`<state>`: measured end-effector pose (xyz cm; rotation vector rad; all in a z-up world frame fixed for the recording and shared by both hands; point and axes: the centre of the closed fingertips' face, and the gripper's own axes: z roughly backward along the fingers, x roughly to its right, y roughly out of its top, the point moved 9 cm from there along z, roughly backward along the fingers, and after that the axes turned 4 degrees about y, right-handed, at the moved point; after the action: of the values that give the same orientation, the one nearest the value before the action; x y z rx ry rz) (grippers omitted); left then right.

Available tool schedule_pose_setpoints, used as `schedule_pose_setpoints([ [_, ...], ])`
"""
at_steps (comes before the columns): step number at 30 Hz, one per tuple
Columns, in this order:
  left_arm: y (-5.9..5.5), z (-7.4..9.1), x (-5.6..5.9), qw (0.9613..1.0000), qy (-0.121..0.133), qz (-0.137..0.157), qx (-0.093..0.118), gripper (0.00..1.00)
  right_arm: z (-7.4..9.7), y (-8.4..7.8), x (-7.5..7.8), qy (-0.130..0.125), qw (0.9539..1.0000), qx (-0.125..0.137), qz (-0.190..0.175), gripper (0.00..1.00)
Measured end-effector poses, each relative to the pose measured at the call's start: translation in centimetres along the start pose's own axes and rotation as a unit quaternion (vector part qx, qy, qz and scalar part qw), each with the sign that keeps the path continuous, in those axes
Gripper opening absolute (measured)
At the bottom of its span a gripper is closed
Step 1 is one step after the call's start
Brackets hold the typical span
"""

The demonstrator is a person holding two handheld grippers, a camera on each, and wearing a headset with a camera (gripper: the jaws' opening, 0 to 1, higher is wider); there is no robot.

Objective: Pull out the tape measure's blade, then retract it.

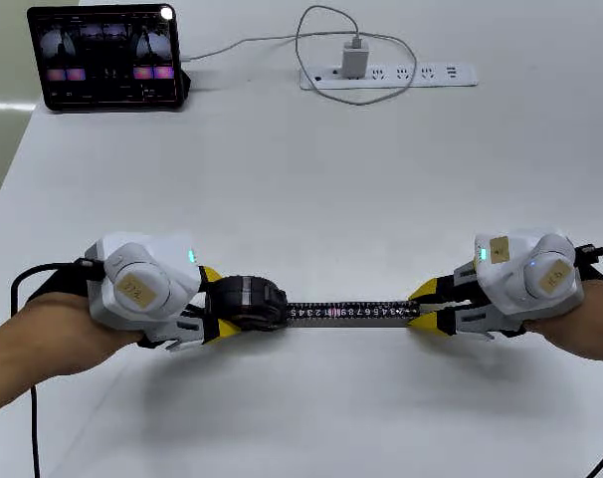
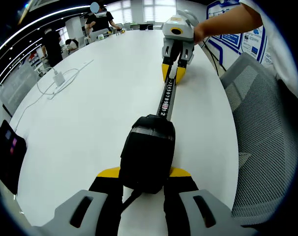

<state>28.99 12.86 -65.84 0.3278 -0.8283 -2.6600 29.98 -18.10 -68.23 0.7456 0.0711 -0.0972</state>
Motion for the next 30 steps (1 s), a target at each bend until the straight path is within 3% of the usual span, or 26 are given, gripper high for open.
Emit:
schedule_pose_setpoints([
  [30,0.0,0.0,-0.1,1.0,-0.002,-0.001,-0.001,0.27,3.1,-2.3,0.1,-0.011,0.9993,-0.033,-0.011,0.1],
])
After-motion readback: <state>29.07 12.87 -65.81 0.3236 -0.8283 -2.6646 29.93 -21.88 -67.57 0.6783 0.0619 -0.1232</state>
